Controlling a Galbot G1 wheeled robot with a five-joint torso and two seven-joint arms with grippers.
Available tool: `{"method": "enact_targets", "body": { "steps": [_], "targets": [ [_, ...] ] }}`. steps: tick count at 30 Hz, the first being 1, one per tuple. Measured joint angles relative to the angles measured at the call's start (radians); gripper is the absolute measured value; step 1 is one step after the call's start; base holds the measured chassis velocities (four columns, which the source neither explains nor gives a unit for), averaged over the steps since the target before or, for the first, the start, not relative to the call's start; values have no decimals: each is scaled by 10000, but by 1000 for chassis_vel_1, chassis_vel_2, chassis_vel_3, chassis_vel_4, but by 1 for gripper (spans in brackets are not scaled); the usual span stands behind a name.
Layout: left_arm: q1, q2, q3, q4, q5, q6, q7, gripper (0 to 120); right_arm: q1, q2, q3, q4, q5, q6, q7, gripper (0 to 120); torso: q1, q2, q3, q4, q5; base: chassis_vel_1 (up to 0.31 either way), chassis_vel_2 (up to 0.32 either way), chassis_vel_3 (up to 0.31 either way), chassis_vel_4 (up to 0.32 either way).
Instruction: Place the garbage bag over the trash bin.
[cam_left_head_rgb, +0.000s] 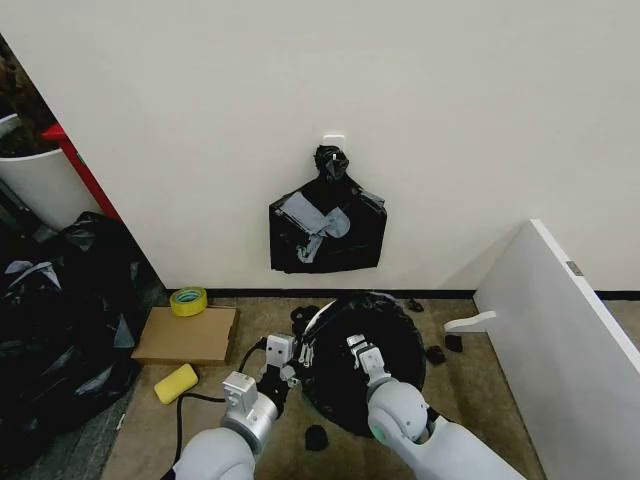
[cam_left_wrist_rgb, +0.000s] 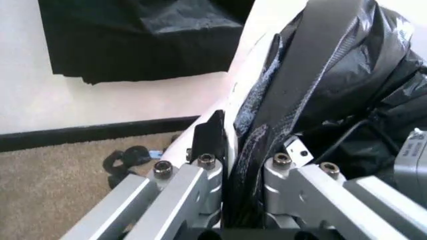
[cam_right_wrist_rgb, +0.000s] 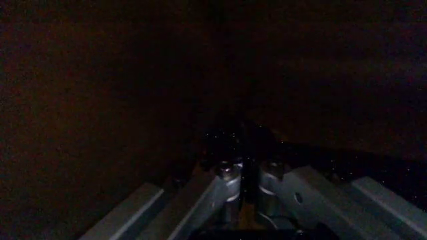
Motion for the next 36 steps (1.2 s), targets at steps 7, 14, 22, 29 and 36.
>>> {"method": "enact_targets", "body": {
  "steps": [7, 14, 22, 29, 36],
  "targets": [
    [-93, -45, 34, 142, 76, 5, 0, 5, 300, 27, -197, 163, 108, 45, 55, 0, 0, 0, 0, 1, 0, 0, 0, 0, 0],
    [-112, -82, 211, 267, 285, 6, 75, 5, 432, 168, -597, 139, 163, -309, 203, 0, 0, 0, 0, 1, 0, 0, 0, 0, 0],
    [-94, -55, 257, 258, 509, 5, 162, 5, 649, 235, -637, -403, -110, -357, 198, 0, 0, 0, 0, 1, 1, 0, 0, 0, 0],
    [-86, -110, 302, 395, 583, 3, 213, 5, 639, 237, -903, -198, -99, -518, 196, 0, 0, 0, 0, 0, -1, 0, 0, 0, 0],
    [-23, -105, 300, 313, 633, 4, 231, 5, 940, 304, -1081, -632, -25, -480, 453, 0, 0, 0, -1, 0, 0, 0, 0, 0, 0]
  ]
}}
